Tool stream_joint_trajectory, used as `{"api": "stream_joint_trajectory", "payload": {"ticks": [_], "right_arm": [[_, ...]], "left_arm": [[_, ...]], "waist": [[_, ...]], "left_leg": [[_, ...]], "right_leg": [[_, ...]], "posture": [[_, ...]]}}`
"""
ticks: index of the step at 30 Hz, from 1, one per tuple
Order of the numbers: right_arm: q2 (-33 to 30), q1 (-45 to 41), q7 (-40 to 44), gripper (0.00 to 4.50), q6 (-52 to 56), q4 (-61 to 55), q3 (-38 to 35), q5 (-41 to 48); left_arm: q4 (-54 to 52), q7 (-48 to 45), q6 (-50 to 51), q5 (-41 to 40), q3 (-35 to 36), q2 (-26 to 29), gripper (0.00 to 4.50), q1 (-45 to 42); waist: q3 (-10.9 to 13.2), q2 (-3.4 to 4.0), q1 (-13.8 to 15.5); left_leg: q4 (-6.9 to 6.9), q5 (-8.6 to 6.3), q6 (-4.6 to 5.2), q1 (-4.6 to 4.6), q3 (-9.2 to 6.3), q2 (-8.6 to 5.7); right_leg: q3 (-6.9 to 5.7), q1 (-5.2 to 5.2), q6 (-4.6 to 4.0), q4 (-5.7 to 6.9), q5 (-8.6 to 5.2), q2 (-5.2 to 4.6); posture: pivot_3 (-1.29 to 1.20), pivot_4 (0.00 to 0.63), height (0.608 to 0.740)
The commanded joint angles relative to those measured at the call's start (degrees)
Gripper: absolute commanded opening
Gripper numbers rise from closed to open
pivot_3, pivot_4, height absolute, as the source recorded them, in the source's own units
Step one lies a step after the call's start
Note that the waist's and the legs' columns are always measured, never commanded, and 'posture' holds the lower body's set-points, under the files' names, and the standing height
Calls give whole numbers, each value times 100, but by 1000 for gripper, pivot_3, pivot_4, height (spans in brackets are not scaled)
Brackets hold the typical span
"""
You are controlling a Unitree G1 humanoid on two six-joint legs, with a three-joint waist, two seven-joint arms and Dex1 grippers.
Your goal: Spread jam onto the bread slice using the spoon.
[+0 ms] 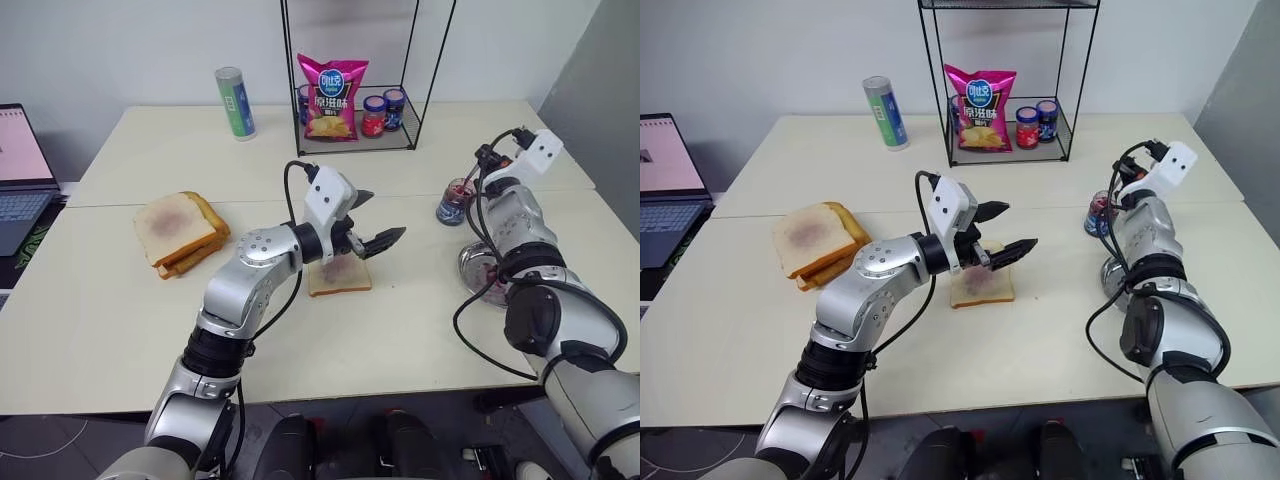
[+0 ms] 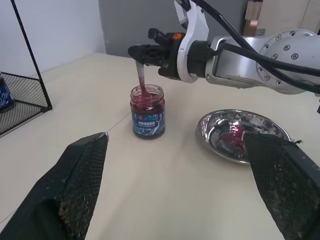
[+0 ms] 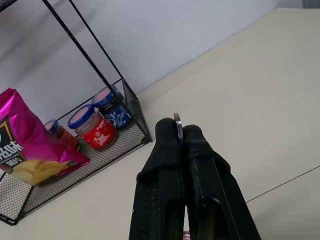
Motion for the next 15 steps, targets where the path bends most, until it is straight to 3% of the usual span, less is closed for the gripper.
{"api": "stream_joint_trajectory", "payload": {"ticks": [1, 15], "right_arm": [[-84, -166, -160, 80, 196, -126, -439, 468], [-180, -250, -431, 80, 470, -320, -802, 876]], "left_arm": [[-227, 41, -63, -34, 70, -37, 4500, -23], [-54, 0, -154, 7, 48, -141, 4500, -116]], "waist": [[0, 0, 0], [0, 0, -1]], "left_leg": [[0, 0, 0, 0, 1, 0], [-1, 0, 0, 1, 3, 1]], "right_leg": [[1, 0, 0, -1, 0, 0], [1, 0, 0, 0, 0, 0]], "posture": [[0, 150, 740], [0, 150, 740]]}}
